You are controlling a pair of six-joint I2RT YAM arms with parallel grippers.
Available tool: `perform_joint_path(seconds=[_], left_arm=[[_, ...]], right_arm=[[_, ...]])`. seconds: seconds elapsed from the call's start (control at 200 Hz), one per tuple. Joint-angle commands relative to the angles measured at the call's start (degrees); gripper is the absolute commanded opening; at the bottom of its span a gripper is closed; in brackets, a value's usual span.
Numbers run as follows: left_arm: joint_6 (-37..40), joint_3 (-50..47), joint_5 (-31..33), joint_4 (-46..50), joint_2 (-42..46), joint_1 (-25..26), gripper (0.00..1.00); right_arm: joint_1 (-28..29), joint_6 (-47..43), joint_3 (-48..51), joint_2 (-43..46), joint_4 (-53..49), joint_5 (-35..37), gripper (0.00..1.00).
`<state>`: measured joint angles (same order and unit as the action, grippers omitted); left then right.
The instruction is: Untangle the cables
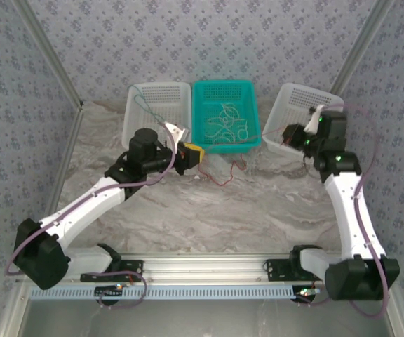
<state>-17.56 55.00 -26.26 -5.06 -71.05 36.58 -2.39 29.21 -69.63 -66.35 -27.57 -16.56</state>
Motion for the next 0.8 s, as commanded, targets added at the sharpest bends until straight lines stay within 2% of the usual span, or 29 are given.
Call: perform_joint_path(seconds=[0.0, 0.09, 0.245, 0.37, 0.555, 0.794], left_arm=[[-2.62, 0.87, 1.56, -4.23, -0.74, 1.15, 0.34], [-3.62, 0.46, 1.78, -5.82, -0.43, 1.57, 0.42], [-3.36, -0.64, 2.27, -5.36, 0.97, 1.91, 0.45], [-2.97, -1.69, 2.41, -3.73, 2.17, 2.67, 0.48], [-3.39, -4.71, 4.68, -2.04, 5.05, 4.43, 0.51], [-4.15, -7.5, 6.79, -1.82, 7.41, 5.17, 0.52]], right_arm=[[-2.66, 1.99, -8.95, -3.94, 3.27, 7.74, 0.0], [-4.25, 0.78, -14.68, -7.28, 3.17, 13.01, 0.0], [-5.57, 0.91, -21.45, -13.59, 4.36, 21.85, 0.0], [-7.17, 1.34, -26.2, -21.17, 3.5, 24.24, 0.0], [-9.3, 1.4, -28.25, -31.09, 6.04, 18.9, 0.0], [-9.49, 1.11, -31.36, -44.28, 0.4, 10.75, 0.0]])
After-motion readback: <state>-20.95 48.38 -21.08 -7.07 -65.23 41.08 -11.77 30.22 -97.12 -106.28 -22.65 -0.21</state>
